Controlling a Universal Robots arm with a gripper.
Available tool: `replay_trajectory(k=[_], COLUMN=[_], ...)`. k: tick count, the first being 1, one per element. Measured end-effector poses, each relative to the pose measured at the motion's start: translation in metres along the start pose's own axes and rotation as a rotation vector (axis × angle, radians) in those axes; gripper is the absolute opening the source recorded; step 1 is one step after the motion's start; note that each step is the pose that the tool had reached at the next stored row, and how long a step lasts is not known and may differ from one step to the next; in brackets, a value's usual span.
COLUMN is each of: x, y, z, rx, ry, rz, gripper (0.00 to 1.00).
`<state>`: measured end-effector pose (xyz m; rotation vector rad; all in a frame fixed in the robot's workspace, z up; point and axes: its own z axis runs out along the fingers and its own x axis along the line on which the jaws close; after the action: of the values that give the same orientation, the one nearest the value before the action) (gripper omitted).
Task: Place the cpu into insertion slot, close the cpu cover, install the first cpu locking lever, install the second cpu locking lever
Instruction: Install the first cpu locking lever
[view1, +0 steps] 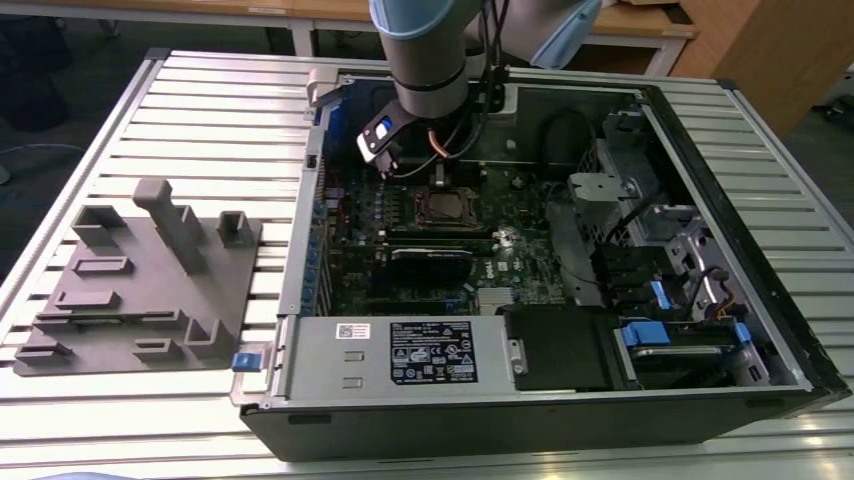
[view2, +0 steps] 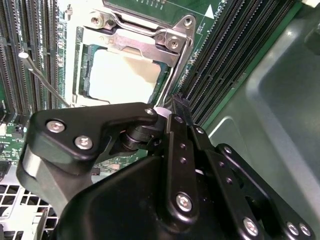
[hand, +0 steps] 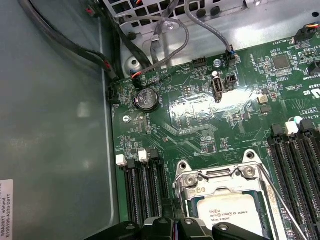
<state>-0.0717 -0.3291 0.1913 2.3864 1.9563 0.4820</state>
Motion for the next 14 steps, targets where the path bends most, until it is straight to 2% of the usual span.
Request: replay_trajectory(k=[14], x=[-0.0053], y=[0.0012], z=[0.0], rx=[0.0003], ry=[0.002], rz=[0.001], gripper=[0.11])
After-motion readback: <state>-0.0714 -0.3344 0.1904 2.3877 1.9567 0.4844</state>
